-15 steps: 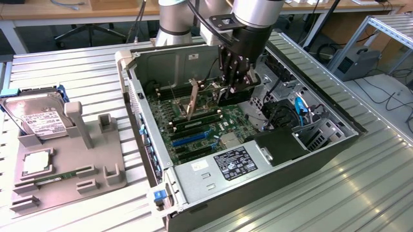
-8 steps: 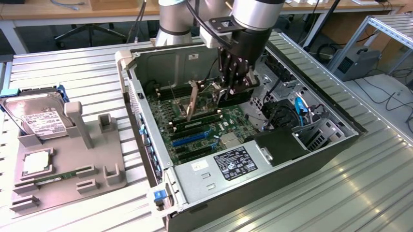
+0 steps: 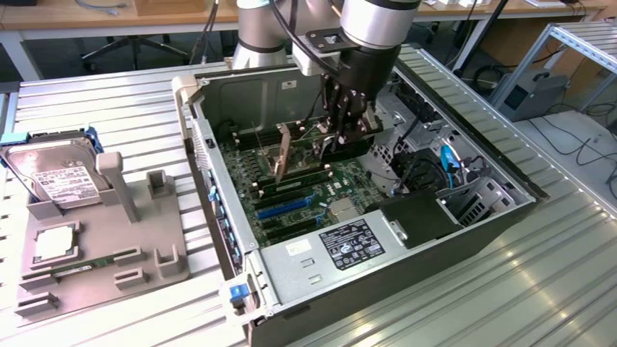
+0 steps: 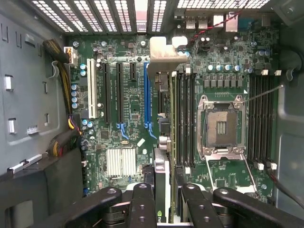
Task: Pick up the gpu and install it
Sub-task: 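Insert the gpu into the slot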
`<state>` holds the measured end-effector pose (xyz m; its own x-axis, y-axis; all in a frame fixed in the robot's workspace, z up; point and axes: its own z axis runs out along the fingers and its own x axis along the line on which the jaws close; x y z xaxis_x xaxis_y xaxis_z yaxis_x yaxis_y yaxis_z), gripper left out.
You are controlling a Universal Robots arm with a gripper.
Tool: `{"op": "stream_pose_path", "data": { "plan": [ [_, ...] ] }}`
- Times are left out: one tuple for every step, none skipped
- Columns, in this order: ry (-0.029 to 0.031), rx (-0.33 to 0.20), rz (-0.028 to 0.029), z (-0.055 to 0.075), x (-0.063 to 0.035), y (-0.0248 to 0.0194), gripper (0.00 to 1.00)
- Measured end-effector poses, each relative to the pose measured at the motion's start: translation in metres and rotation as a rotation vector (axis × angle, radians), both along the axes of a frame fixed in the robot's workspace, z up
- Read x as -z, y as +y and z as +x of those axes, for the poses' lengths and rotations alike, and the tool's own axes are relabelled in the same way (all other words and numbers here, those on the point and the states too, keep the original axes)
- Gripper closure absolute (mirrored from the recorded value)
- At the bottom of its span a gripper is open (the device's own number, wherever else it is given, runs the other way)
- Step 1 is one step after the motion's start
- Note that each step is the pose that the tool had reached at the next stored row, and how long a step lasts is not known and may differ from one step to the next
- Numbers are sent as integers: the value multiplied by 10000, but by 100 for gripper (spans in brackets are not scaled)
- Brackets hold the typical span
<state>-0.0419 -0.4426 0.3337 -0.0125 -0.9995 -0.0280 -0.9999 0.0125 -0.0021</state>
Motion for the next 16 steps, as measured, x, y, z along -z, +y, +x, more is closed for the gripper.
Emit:
{"op": "stream_pose_path", "data": {
  "plan": [
    [0,0,0,-11,3,0,73],
    [0,0,0,-20,7,0,73],
    [0,0,1,-33,14,-1,73],
    [0,-1,0,-44,20,-2,73],
    [0,0,0,-52,25,-4,73],
    [0,0,0,-59,30,-5,73],
    [0,0,0,-67,36,-7,73],
    [0,-1,0,-75,42,-9,73],
    [0,0,-1,-83,46,-11,73],
    [0,-1,-1,-91,51,-13,73],
    [0,-1,0,-99,56,-16,73],
    [0,-1,0,-107,60,-17,73],
    [0,0,0,-113,62,-19,73],
    [-1,0,0,-118,65,-20,73],
    [-1,0,1,-126,68,-23,73],
    [-1,0,2,-136,71,-27,73]
  ]
}}
